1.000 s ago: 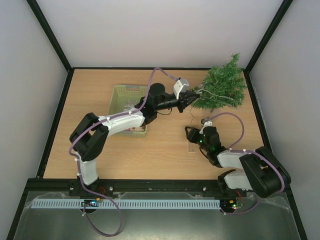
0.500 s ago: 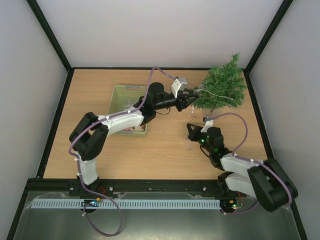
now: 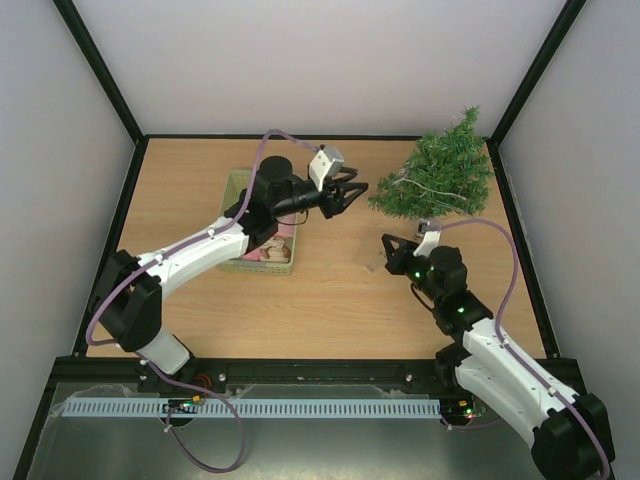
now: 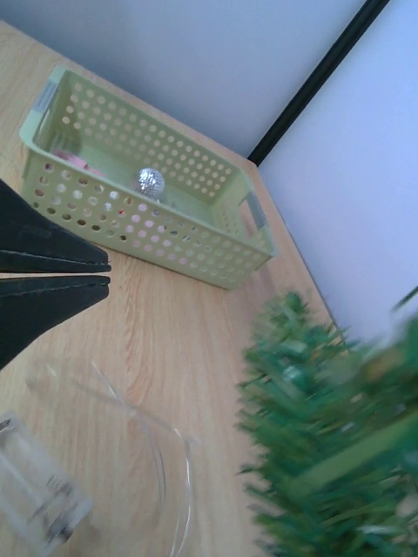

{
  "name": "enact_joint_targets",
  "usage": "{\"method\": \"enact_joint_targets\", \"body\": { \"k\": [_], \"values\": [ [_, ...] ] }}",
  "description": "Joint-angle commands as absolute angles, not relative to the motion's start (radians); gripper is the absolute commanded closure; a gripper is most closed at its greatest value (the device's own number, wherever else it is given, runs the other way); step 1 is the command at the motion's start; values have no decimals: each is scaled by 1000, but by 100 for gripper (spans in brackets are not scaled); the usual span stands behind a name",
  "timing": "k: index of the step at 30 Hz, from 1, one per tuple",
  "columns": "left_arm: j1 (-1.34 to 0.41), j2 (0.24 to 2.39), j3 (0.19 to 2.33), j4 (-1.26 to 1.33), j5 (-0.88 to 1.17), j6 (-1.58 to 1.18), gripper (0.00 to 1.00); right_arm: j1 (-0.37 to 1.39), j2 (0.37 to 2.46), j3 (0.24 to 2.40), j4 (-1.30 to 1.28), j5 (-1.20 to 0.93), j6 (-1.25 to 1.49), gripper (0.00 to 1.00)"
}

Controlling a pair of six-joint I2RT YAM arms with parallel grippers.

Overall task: Decorate the small christmas tree
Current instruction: Wrap the decoration item around the Christmas tree.

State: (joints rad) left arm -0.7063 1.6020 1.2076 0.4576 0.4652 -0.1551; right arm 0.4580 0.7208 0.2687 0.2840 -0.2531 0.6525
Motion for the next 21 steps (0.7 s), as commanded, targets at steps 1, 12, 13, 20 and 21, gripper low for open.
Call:
{"method": "enact_joint_targets", "body": {
  "k": [1,12,13,20,21],
  "values": [
    [-707,1545,1122,403,570,-19,53,464,704,434,-4,-261,578,98],
    [-709,1504,982,382,581,130,59,463,676,664,-280,-343,513,98],
    [-710,1514,966,400,545,120,58,463,670,654,-279,-332,518,98],
    [-714,1657,974,434,369,-11,56,463,590,551,-267,-198,619,82],
    [-716,1676,984,443,346,-30,56,463,577,537,-266,-186,628,80]
  ]
}}
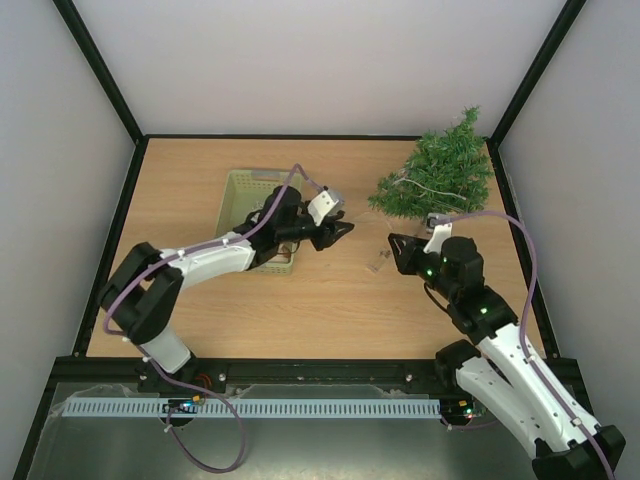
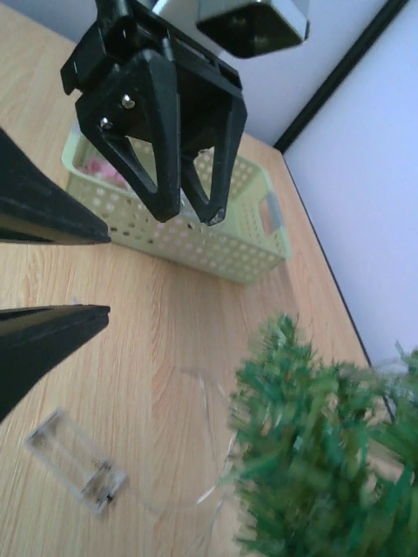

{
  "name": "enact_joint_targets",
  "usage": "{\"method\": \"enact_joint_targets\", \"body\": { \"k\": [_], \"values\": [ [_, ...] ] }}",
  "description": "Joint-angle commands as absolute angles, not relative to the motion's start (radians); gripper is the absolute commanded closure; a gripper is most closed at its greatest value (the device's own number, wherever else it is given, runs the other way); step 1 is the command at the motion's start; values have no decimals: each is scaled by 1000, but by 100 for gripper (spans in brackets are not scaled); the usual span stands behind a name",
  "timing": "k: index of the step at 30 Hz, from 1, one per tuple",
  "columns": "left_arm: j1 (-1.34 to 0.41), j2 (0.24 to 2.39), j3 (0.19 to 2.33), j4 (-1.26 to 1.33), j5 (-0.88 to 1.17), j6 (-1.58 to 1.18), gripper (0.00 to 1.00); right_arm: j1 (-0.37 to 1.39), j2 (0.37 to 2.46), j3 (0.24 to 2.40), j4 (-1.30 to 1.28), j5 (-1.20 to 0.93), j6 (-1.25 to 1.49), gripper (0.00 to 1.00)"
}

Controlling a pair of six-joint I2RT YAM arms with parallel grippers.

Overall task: Decorate the small christmas tree
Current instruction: Wrap the decoration item around the Christmas tree.

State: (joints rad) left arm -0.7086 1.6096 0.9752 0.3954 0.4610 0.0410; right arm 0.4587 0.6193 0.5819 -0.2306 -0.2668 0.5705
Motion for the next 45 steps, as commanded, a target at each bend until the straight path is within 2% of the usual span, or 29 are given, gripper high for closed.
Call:
{"method": "enact_joint_targets", "body": {
  "k": [1,10,18,26,39,42,45],
  "values": [
    [-716,1700,992,454,334,-45,56,463,565,522,-265,-181,630,79],
    [-701,1974,1280,290,284,23,59,463,496,488,-274,-152,639,73],
    [-672,2123,1391,287,358,50,60,463,477,483,-238,-169,661,72],
    [-657,2242,1507,213,344,55,60,463,451,489,-236,-167,653,72],
    [-656,2305,1553,153,424,53,71,463,450,500,-235,-163,648,73],
    [-657,2305,1547,169,422,48,78,464,449,507,-248,-161,646,73],
    [-656,2306,1545,181,415,50,77,463,444,513,-262,-158,646,73]
  ]
}}
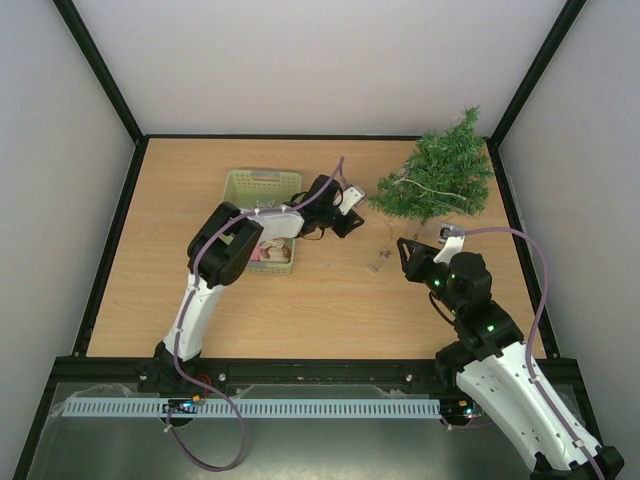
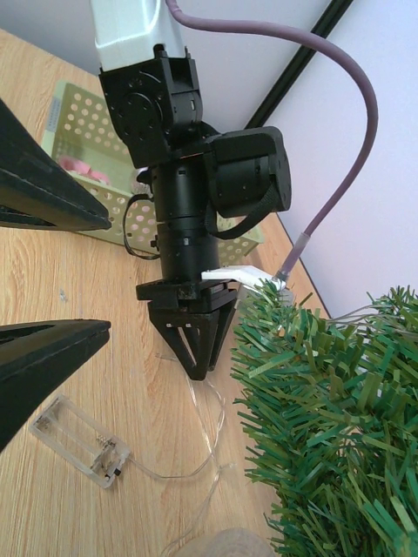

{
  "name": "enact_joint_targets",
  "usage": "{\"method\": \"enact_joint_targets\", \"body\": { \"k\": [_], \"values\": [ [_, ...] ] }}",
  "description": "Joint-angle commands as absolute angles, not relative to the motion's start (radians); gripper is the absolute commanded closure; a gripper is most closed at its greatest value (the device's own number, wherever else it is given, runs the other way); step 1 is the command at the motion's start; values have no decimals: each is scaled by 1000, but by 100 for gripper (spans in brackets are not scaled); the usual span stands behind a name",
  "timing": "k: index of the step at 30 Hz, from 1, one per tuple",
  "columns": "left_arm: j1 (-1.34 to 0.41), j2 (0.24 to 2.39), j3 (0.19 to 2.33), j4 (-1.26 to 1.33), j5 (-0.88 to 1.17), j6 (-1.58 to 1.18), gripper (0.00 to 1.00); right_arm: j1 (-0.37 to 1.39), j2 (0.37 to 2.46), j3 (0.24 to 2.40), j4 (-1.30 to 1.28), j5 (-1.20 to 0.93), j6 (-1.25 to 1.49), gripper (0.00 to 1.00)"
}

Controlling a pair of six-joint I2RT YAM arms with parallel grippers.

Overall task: Decorate the small christmas tree
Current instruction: Wrap the decoration item around the Christmas tree.

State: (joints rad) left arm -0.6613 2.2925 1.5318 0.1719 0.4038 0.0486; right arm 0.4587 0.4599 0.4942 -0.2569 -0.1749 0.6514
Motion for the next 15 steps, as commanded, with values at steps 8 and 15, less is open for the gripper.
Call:
{"method": "enact_joint_targets", "body": {
  "k": [8,15],
  "values": [
    [-653,2319,1546,203,355,42,61,463,422,505,-261,-155,651,73],
    [-650,2331,1543,219,357,22,60,463,450,520,-255,-162,643,73]
  ]
}}
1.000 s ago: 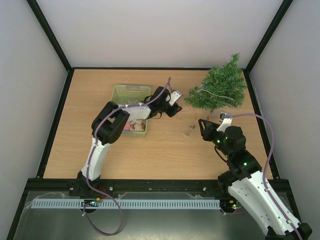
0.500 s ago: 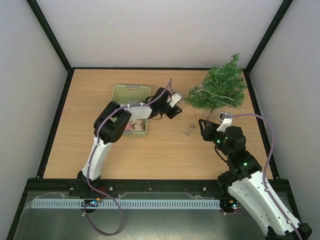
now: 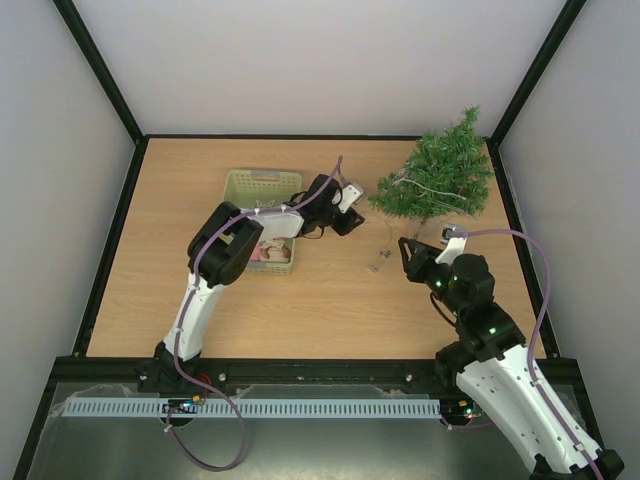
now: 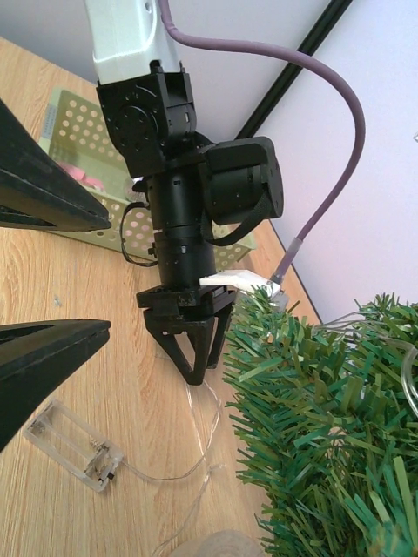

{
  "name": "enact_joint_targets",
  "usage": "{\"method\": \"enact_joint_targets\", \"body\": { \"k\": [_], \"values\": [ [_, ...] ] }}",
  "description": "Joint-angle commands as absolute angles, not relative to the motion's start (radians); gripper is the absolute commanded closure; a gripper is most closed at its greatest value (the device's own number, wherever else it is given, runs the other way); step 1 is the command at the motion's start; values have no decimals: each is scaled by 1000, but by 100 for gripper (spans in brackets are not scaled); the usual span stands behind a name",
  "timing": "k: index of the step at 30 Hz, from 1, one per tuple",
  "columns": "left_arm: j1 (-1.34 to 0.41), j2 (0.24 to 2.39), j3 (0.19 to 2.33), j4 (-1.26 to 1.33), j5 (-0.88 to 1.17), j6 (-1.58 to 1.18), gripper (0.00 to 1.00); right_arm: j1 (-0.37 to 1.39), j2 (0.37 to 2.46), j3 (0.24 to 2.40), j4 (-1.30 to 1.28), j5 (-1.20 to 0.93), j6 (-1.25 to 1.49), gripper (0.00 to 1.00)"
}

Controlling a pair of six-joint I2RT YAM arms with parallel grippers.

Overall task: Decorate the small christmas tree
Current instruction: Wrap the decoration item around the Christmas tree.

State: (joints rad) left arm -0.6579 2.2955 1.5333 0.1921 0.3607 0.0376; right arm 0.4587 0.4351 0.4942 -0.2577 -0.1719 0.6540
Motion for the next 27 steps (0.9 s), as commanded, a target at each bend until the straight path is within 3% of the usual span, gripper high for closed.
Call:
{"method": "enact_joint_targets", "body": {
  "k": [1,6,12,21,27],
  "values": [
    [-650,2333,1543,221,368,18,60,463,455,523,-257,-163,642,73],
    [-652,2334,1523,223,401,4,64,463,444,519,-267,-157,644,73],
    [-653,2265,1439,278,446,-2,97,463,443,491,-266,-162,654,73],
    [-675,2066,1226,477,556,-83,98,463,502,410,-208,-151,725,72],
    [-688,2013,1176,566,608,-110,98,464,654,404,-127,-20,757,70]
  ]
}}
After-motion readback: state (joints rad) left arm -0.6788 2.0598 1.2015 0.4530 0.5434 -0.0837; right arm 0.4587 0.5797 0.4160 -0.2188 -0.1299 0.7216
